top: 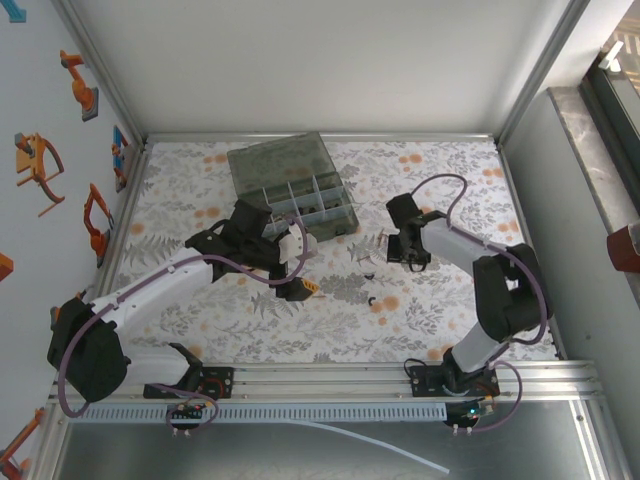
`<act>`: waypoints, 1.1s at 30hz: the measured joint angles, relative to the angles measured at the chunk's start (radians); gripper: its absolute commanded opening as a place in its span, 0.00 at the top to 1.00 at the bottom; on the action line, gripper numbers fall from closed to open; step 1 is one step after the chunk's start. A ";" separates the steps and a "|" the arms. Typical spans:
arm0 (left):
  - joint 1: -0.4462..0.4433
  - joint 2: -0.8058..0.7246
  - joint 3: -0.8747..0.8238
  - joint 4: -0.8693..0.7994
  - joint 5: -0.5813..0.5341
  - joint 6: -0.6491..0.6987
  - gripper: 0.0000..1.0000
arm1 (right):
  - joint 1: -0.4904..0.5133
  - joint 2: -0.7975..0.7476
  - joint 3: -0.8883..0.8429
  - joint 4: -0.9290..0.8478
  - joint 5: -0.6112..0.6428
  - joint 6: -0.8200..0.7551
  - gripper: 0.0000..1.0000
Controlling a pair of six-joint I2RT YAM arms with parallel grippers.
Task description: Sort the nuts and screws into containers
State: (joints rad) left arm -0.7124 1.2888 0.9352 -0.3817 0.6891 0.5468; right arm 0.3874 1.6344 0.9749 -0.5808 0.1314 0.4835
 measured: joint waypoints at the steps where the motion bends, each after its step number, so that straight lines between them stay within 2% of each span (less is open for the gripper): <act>1: 0.000 0.000 0.000 0.000 0.000 0.000 0.03 | -0.002 0.012 0.000 0.010 -0.012 -0.012 0.50; 13: 0.000 0.001 0.000 -0.001 -0.001 0.000 0.03 | -0.002 0.070 0.002 0.040 -0.072 -0.074 0.52; 24: 0.000 0.002 0.000 -0.009 -0.002 0.000 0.03 | -0.002 0.082 0.015 0.046 -0.091 -0.103 0.79; 27: 0.000 0.003 0.000 -0.010 -0.002 0.000 0.03 | -0.002 0.091 0.029 0.045 -0.091 -0.103 0.89; 33: 0.000 0.013 0.000 -0.017 -0.006 0.000 0.03 | -0.002 0.096 0.039 0.045 -0.105 -0.095 0.94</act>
State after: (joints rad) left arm -0.7120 1.3014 0.9352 -0.3985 0.6834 0.5472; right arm 0.3855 1.7306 1.0142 -0.5358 0.0261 0.3885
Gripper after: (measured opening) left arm 0.973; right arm 0.068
